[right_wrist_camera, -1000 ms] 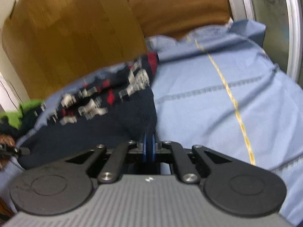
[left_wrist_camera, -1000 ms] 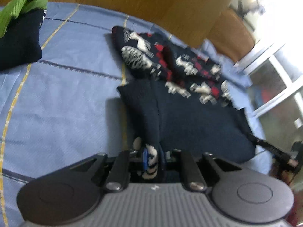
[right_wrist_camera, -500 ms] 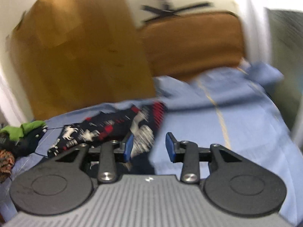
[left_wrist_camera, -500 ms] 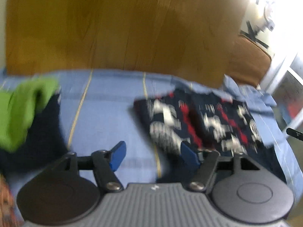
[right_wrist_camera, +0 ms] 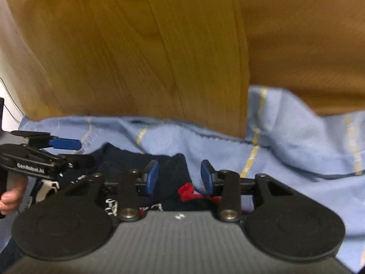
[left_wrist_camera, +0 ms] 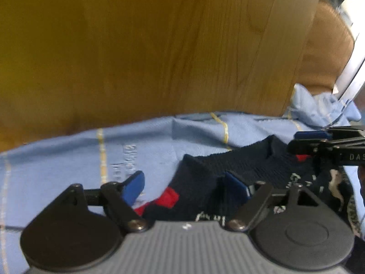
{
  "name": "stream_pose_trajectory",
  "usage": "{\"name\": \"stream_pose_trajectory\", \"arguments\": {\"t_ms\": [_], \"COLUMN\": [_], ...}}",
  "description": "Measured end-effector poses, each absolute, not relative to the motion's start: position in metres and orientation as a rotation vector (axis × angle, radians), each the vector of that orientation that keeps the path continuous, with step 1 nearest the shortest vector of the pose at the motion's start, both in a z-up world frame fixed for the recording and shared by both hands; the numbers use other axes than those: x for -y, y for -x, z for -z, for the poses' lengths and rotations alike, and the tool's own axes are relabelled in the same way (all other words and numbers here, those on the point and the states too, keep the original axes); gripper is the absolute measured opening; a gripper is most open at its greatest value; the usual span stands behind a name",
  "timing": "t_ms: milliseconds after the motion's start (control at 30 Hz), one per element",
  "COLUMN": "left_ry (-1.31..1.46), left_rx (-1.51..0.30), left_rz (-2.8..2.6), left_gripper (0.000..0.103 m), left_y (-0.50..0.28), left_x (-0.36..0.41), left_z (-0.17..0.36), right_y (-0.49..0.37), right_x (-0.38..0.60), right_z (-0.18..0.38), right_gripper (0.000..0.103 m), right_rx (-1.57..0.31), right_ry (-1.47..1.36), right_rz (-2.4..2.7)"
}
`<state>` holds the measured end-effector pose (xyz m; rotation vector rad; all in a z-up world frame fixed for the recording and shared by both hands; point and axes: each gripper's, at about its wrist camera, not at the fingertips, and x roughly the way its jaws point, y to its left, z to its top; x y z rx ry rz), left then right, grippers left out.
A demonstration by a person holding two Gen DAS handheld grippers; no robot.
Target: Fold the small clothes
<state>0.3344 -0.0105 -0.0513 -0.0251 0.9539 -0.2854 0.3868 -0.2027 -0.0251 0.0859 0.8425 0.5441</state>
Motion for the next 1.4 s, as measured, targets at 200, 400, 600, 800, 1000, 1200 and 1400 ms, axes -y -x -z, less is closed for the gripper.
{"name": "stream_pose_trajectory", "arguments": {"t_ms": [200,400,600,800,1000,1200,1400], "left_ry": [-0.01,-0.018,-0.017,-0.028,-0.01,0.029,0.005], "left_rx": [-0.911,-0.766,-0.605,-0.513,-0.581,-0.733,-0.589], "left_rz": [0.288,0.33,0.394,0.455,0.514,0.513,0.563], "left_gripper": [0.015,0.015,0.015,0.015,0.015,0.022,0.057], "left_y": [-0.326,-0.259,-0.149,-0.033,0.042,0.053,0.077], "left_x": [0.025,0.028,0.026,0.031,0.038,0.039,0.006], "left_z": [0.047,-0.006,-0.048,-0.044,-0.003,0.044,0.01], "right_y": [-0.375,-0.303,-0.192,-0.084,-0.002,0.015,0.025], "right_x": [0.184,0.202,0.224,0.24,0.247,0.237,0.257], "right_z": [0.034,-0.02,-0.06,-0.05,-0.008,0.036,0.016], "right_gripper": [0.012,0.012,0.012,0.012,0.012,0.013,0.026], "right_rx": [-0.82,-0.671,-0.533,-0.455,-0.431,-0.437,-0.41], "right_ry": [-0.012,-0.042,-0.007,0.032,0.054,0.059,0.098], "right_rz": [-0.583,-0.594,-0.622,-0.627,-0.561,-0.497,-0.606]}}
